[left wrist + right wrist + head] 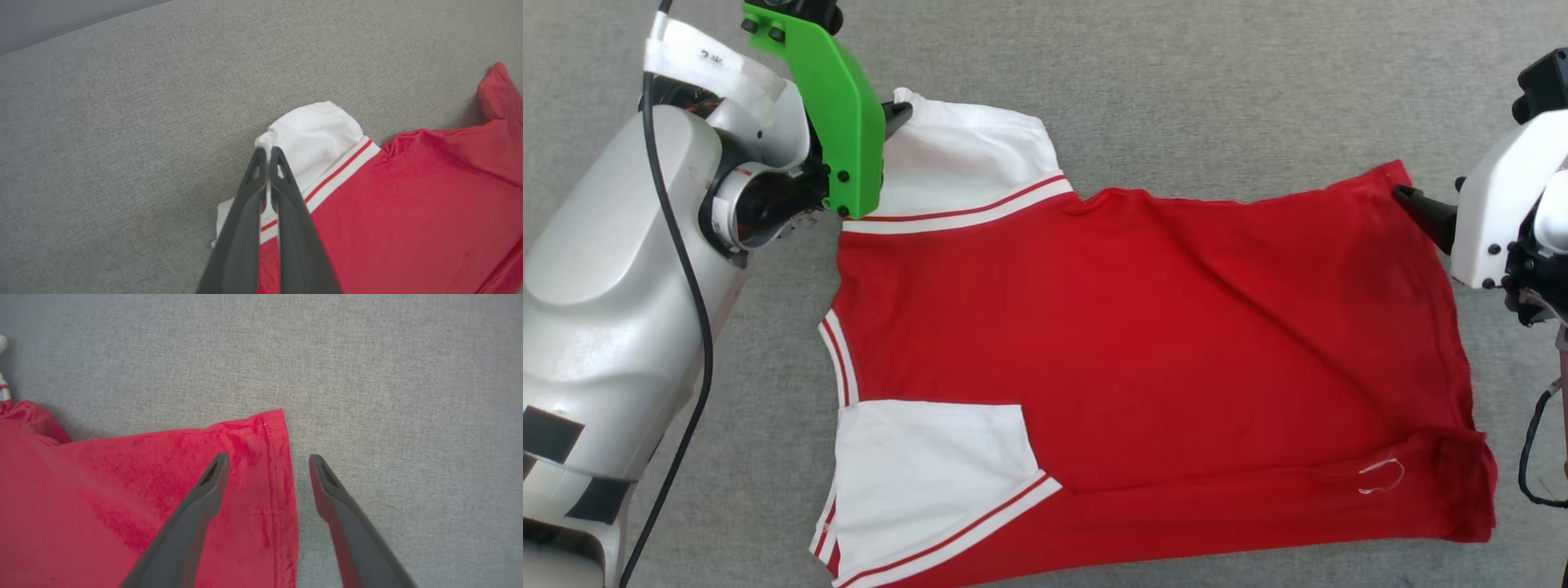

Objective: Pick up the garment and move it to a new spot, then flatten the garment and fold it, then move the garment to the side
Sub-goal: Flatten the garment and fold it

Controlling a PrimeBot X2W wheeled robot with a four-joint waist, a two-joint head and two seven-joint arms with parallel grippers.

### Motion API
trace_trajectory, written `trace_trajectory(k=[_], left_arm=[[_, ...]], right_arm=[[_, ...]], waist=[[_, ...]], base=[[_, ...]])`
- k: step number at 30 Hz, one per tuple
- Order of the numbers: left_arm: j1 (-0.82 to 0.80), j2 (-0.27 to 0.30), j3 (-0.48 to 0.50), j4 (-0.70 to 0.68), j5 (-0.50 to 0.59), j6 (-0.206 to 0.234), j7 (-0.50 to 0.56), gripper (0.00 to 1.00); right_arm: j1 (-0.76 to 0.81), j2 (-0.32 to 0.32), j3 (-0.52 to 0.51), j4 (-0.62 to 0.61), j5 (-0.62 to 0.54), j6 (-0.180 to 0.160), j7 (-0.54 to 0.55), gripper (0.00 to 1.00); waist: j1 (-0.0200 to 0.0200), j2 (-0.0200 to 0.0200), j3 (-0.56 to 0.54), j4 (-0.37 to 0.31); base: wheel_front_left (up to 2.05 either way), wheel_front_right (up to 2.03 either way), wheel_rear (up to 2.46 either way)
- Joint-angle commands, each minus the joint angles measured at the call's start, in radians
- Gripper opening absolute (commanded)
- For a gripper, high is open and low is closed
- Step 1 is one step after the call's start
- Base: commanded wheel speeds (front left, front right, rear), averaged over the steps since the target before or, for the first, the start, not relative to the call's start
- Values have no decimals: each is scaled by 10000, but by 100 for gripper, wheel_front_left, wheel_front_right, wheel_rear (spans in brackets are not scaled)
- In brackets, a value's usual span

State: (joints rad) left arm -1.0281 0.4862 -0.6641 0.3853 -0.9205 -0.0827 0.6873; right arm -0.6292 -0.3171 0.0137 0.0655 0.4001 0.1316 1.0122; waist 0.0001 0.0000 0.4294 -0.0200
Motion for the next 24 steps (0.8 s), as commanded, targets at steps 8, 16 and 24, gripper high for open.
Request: trace_trajectory(k=[8, 16, 24], left_arm=[[508, 200, -101, -1404, 133, 345, -3, 0], [666, 317, -112, -2075, 170, 539, -8, 0], [900, 343, -132, -2074, 126, 596, -132, 0]], right_arm=[[-727, -106, 438, 1436, -326, -9, -26, 100], [-758, -239, 1001, 2379, -327, -9, -302, 100], [-692, -294, 1568, 3105, 30, -9, -1039, 0]], waist=[[-1, 0, 308, 497], [-1, 0, 510, 663], [-1, 0, 416, 688]], base=[[0, 0, 0], [0, 0, 0], [0, 0, 0]])
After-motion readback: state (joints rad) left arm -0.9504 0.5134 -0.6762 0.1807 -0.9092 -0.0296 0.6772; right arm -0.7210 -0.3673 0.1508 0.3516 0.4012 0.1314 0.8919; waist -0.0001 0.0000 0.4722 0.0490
